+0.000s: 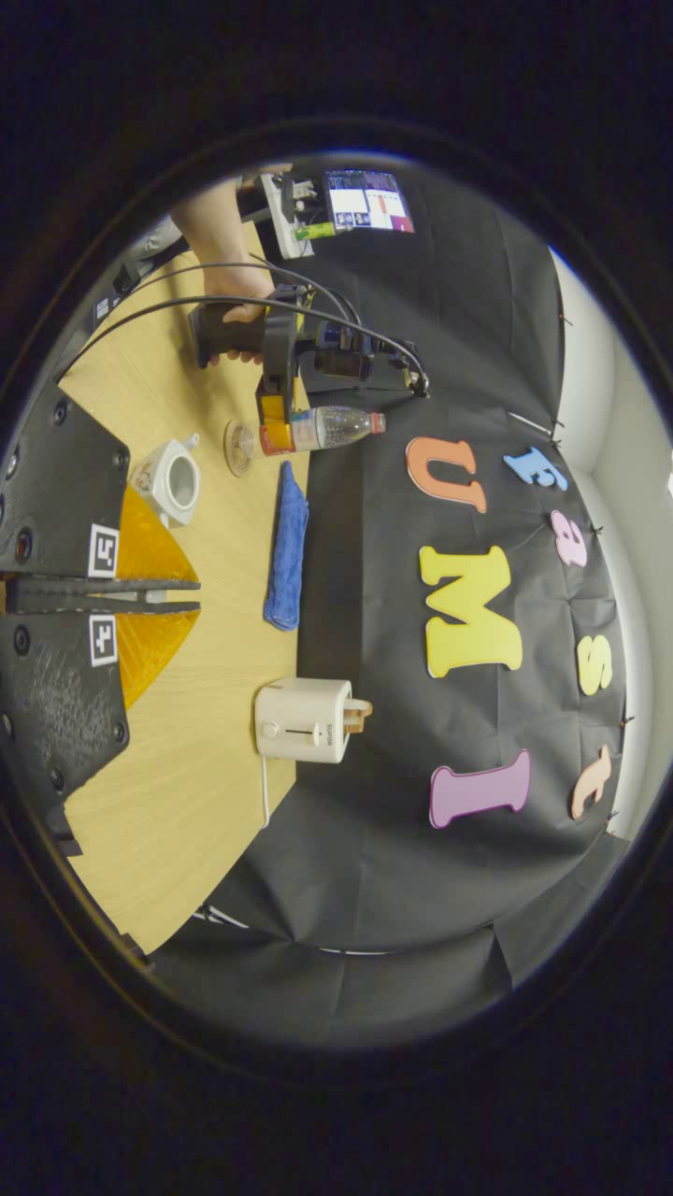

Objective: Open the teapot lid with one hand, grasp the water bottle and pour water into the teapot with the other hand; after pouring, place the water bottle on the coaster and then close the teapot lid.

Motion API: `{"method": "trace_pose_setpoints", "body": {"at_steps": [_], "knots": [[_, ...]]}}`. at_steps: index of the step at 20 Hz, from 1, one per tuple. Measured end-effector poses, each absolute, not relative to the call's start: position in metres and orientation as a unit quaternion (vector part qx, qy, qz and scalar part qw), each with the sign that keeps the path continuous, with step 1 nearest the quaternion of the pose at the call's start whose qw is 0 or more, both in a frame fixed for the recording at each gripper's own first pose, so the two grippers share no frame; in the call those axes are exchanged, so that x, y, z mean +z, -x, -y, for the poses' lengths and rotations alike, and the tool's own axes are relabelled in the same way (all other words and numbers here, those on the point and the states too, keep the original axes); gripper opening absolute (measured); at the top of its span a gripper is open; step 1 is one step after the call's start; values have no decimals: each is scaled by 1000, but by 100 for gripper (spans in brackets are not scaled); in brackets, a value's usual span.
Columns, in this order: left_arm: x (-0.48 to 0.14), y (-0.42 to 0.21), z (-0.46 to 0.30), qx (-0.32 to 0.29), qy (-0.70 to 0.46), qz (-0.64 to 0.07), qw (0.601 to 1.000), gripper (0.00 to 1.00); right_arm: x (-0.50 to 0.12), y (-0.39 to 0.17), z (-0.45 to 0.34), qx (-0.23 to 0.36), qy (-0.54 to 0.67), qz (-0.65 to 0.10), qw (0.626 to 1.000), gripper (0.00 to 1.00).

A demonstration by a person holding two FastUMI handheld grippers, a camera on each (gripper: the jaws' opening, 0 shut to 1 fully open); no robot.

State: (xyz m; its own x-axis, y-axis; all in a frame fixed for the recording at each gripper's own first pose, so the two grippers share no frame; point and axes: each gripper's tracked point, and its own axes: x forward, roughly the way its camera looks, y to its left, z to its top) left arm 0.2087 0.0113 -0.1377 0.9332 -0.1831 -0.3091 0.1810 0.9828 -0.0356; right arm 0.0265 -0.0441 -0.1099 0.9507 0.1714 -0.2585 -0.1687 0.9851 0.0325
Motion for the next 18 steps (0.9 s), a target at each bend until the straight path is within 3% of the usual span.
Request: {"method": "trace_pose_setpoints", "body": {"at_steps": [11, 18], "knots": [[-142, -212, -13, -93, 0, -162, 982, 80, -112, -26, 42, 87, -2, -134, 987, 0], [-142, -206, -14, -89, 1, -172, 981, 98, -111, -23, 39, 91, 1, -133, 987, 0]]}}
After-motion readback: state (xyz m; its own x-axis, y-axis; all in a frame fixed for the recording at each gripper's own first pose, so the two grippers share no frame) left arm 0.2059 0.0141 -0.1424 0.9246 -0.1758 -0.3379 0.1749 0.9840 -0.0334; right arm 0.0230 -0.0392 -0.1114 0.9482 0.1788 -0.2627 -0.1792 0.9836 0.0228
